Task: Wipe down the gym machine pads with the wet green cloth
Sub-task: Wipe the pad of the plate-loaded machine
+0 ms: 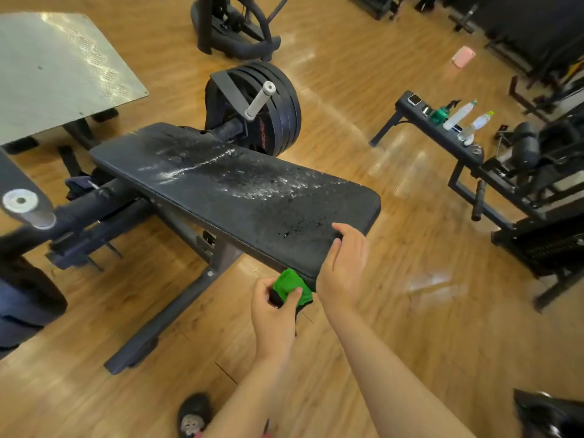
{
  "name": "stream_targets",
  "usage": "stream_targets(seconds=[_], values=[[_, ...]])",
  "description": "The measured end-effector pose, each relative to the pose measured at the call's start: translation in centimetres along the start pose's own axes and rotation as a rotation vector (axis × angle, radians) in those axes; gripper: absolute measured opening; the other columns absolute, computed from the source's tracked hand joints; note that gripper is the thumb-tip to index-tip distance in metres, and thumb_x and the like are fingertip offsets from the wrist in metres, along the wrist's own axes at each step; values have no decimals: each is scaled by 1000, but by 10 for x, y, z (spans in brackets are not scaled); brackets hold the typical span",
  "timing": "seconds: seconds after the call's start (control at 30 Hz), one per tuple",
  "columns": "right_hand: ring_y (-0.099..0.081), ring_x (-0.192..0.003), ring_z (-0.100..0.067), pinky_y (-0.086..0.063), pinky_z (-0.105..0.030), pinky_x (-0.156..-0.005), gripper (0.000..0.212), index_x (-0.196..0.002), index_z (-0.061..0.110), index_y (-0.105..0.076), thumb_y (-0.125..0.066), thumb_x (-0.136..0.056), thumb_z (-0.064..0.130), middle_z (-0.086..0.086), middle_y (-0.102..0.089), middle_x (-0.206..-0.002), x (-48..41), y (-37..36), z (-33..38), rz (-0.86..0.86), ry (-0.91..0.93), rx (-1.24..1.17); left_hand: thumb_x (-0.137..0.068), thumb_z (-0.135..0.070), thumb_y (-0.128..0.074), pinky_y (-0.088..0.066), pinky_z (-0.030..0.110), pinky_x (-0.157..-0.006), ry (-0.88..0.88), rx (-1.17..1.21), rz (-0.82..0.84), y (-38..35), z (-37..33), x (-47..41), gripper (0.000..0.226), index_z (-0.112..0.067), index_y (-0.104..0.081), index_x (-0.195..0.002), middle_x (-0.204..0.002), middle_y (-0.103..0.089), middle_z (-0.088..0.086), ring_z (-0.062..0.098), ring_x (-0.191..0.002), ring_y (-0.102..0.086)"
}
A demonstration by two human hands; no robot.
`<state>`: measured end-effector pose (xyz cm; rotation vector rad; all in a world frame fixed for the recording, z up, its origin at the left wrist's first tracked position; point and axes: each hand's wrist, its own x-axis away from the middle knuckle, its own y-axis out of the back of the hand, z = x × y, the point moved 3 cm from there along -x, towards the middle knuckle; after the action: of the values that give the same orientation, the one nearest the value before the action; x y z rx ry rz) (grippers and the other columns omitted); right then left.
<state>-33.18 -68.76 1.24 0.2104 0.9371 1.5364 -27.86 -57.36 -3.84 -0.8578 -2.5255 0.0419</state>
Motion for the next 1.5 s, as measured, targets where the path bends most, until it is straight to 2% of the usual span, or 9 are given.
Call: stream_targets(seconds=[0.23,0.37,0.53,0.7,0.87,1.03,1.13,1.3,1.5], values=[[-43,-111,-11,-40,-49,-99,32,-118,10,-58,-34,-98,10,1,-57,-115,2,0,3,10,0,10,-84,-4,-69,-47,8,-68,-34,-2,-52,2,-4,-7,24,-23,-57,-93,-95,-64,-5,5,-90,-61],[-45,-113,-13,-42,-47,-98,33,-119,11,-58,-33,-98,13,-1,-58,-117,1,-2,1,26,17,23,-86,-3,-66,-52,14,-67,-46,53,-96,2,-3,-9,21,-20,-57,-96,-97,-64,0,11,-93,-62],[-49,-113,-16,-42,-40,-97,34,-118,13,-58,-32,-97,15,1,-59,-116,1,-4,-1,-20,58,24,-87,-8,-66,-53,31,-85,-60,35,-98,1,4,-10,21,-23,-57,-98,-100,-64,-1,13,-97,-62],[-47,-113,-17,-42,-38,-97,35,-118,10,-57,-31,-97,18,-1,-58,-116,4,-5,3,-46,28,13,-90,-7,-63,-50,24,-79,-127,-71,-51,8,0,-18,22,-26,-52,-93,-96,-60,-4,10,-92,-59],[-45,-113,-19,-41,-39,-98,29,-118,8,-56,-35,-98,11,-2,-57,-116,11,-7,6,-126,-67,71,-93,-2,-55,-43,5,-67,-121,-111,-59,35,-7,-63,18,-9,-49,-109,-94,-52,-8,5,-85,-53],[-34,-118,-14,-37,-36,-100,26,-124,8,-52,-42,-100,8,-6,-52,-123,19,-11,14,-242,-237,127,-94,-4,-55,-42,10,-62,-66,-144,34,38,-7,-69,15,-12,-45,-100,-88,-51,-4,11,-78,-52],[-33,-124,-18,-33,-36,-106,30,-129,7,-48,-44,-99,8,-7,-47,-130,23,-13,21,-157,-181,202,-95,-8,-55,-42,9,-61,16,-113,35,29,-7,-56,17,-11,-43,-107,-90,-53,-5,3,-79,-53],[-40,-118,-24,-34,-36,-104,31,-124,4,-52,-36,-98,11,-9,-53,-124,24,-17,19,-143,-73,301,-94,-11,-58,-50,24,-72,62,-63,154,14,-2,-31,21,-10,-45,-110,-97,-58,2,15,-87,-60],[-42,-118,-25,-36,-42,-104,40,-121,6,-54,-24,-97,16,-8,-55,-122,26,-19,16,-146,-56,291,-92,-5,-59,-48,12,-66,-52,-102,174,24,-9,-43,17,-12,-48,-104,-93,-56,-2,-1,-78,-57]])
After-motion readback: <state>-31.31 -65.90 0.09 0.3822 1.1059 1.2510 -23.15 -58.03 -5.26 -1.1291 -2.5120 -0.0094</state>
